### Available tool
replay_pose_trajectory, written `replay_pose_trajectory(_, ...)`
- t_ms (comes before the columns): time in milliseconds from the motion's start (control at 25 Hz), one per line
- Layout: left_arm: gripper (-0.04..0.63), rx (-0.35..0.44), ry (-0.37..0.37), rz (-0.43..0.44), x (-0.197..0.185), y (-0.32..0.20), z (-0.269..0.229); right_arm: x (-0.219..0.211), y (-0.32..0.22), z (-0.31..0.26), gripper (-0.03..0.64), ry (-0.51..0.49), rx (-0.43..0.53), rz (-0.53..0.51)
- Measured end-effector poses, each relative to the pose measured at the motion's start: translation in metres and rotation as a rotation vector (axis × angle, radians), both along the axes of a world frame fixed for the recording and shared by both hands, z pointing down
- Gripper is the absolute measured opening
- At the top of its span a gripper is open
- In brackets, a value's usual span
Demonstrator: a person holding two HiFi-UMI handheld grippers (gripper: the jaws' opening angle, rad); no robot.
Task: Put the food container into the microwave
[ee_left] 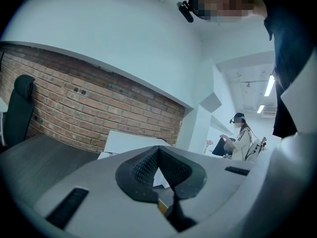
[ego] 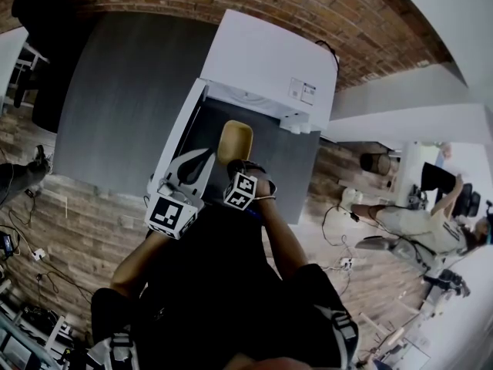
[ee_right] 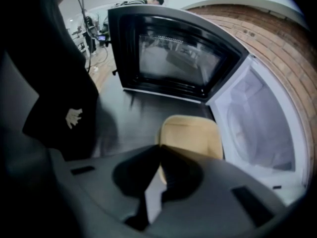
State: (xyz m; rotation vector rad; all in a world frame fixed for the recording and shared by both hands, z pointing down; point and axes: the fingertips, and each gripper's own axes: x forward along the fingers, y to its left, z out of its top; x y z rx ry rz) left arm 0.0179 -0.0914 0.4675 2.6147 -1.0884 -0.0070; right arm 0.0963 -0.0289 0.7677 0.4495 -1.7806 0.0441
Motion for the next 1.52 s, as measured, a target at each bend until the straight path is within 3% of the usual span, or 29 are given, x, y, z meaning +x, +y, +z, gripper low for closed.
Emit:
replay_pose_trajectory(200, 0.035, 0.009, 0.004, 0.002, 0.002, -0.003, -0.003, -0.003, -0.005, -0.020, 0.035, -0.017, 0.025, -0.012)
replay_pose_trajectory(880, 0.035, 0.013, -0.004, -0.027, 0.004, -0.008, -0.005, 0.030, -0.085, -0.064, 0.035, 0.031, 0.252, 0.022)
replay_pose_trajectory(1520, 0.035, -0.019, -0.047, -0.074, 0.002, -0.016, 0.006, 0.048, -0.180, -0.031, 0.035, 0.109, 0.371, 0.003)
